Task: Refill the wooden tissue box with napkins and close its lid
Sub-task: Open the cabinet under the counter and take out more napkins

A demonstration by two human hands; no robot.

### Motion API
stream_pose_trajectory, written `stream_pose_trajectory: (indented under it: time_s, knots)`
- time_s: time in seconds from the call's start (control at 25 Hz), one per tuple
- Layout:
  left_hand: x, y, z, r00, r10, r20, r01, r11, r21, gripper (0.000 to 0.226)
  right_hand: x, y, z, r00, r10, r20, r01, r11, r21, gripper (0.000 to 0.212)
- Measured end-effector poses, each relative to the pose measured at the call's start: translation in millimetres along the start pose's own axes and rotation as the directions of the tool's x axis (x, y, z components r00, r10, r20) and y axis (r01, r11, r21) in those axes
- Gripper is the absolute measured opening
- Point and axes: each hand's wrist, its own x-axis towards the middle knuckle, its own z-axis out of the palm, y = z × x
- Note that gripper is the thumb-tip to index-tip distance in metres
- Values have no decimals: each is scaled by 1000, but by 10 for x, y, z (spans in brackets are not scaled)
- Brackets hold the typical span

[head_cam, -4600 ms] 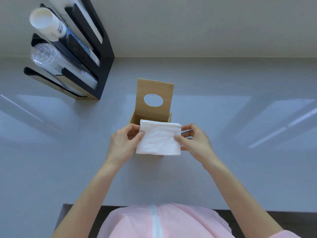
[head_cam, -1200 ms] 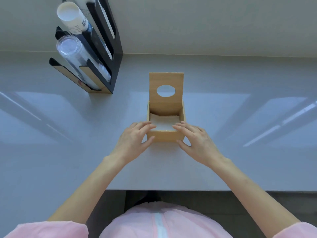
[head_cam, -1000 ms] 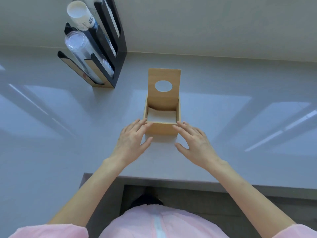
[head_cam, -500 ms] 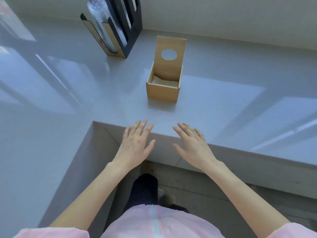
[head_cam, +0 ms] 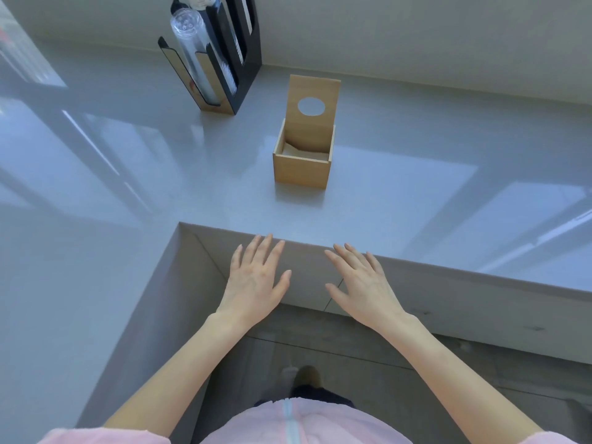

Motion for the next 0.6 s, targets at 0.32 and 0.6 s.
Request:
stream_pose_trajectory:
  time_s: [0.32, 0.6]
  knots:
    - [-154, -289, -2, 995, 21, 97, -29, 996, 80, 88, -186, -286, 260, 986, 164, -15, -164, 986, 36, 58]
    - [-141, -325, 221, 984, 47, 172, -58, 997, 60, 76, -185, -311, 489, 970, 244, 16, -244, 969, 41, 58]
